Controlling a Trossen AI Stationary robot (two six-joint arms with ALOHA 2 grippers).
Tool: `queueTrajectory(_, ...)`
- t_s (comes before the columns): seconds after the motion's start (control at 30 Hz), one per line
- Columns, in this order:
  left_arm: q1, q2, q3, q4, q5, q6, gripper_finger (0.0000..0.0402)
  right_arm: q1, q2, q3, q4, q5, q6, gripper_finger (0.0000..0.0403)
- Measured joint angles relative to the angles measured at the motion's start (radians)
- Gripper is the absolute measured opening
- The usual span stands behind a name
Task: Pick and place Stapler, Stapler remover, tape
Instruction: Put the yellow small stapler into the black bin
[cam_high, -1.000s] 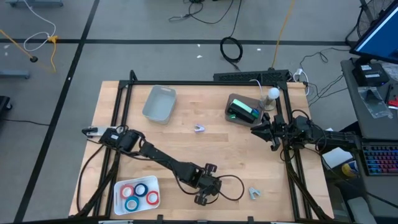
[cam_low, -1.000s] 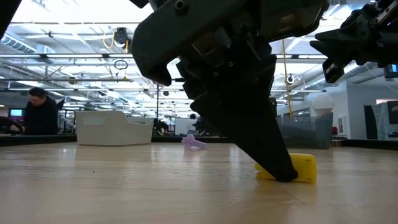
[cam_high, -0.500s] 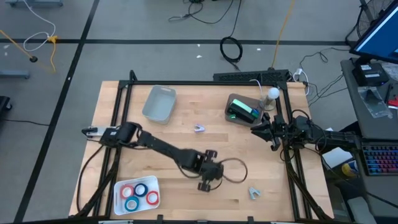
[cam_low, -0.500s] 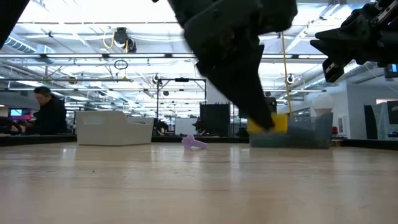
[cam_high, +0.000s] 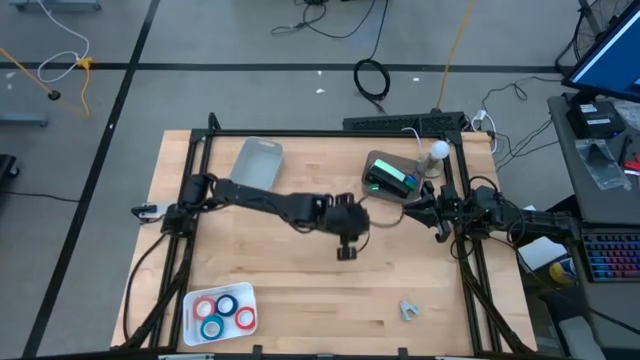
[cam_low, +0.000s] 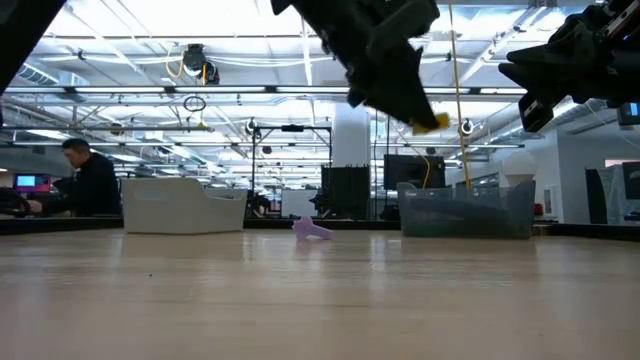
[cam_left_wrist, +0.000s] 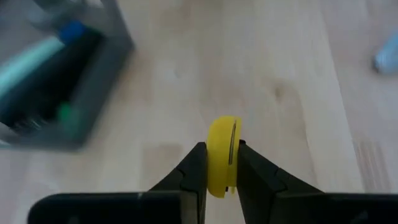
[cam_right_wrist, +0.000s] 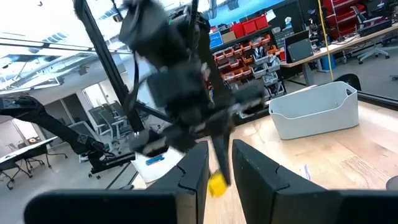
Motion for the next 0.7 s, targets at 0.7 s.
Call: queueTrajectory(0.7,0.252,-0.012,0.003,0.331,-0.036,0.009,0.0065,0.000,0.000,0.000,0.000,0.000,0.007,0.0063)
